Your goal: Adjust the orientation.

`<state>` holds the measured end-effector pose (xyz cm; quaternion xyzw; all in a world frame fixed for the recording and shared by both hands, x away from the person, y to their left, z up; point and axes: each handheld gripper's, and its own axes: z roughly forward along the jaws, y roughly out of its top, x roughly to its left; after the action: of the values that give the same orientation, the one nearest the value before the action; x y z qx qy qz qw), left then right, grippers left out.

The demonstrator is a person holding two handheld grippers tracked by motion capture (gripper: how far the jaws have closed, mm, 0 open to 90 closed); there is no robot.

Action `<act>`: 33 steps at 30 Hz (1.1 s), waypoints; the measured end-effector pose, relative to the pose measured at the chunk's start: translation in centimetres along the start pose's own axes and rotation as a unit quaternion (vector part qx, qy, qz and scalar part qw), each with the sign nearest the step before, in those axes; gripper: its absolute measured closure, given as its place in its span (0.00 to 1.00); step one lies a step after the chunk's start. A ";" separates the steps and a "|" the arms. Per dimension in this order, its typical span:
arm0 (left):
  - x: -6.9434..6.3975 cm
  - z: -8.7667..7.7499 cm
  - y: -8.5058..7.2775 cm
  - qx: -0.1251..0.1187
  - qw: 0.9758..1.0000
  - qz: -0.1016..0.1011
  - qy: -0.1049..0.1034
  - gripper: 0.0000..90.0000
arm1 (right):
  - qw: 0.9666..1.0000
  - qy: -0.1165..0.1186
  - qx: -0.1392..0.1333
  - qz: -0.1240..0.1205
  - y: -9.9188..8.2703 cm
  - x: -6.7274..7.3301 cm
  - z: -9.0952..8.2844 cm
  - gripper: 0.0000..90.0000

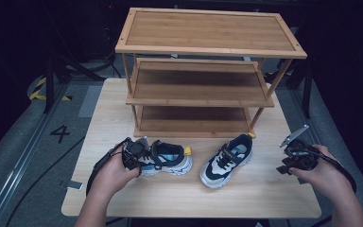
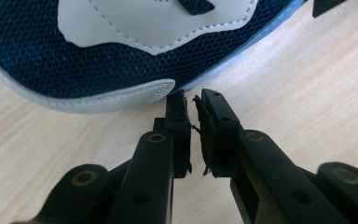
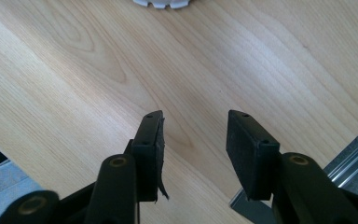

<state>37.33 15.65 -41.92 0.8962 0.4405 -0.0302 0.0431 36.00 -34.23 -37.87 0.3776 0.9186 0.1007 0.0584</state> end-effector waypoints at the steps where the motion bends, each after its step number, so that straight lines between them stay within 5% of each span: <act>1: 0.3 0.0 0.2 -0.006 1.000 0.000 0.004 0.90 | 1.000 -0.002 0.003 0.003 -0.2 0.0 0.1 0.63; 14: 1.6 -0.1 1.4 -0.077 0.996 -0.025 0.046 0.81 | 1.000 -0.020 -0.013 0.011 -1.4 0.0 -0.1 0.60; 20: 1.8 -0.3 1.4 -0.076 0.996 -0.036 0.032 0.79 | 0.999 -0.024 -0.018 0.012 -1.5 0.0 -0.2 0.60; 27: -0.2 -2.7 0.7 -0.087 0.996 -0.022 0.020 0.57 | 1.000 -0.026 -0.017 0.004 -1.2 0.1 -0.1 0.59; 33: -3.4 -6.2 0.1 -0.129 0.991 0.017 0.024 0.51 | 1.000 -0.022 -0.015 -0.001 -1.0 0.3 0.1 0.59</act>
<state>35.41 13.58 -35.41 0.8911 0.4261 0.0490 0.1484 35.11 -34.68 -38.24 0.3779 0.9158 0.1065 0.0846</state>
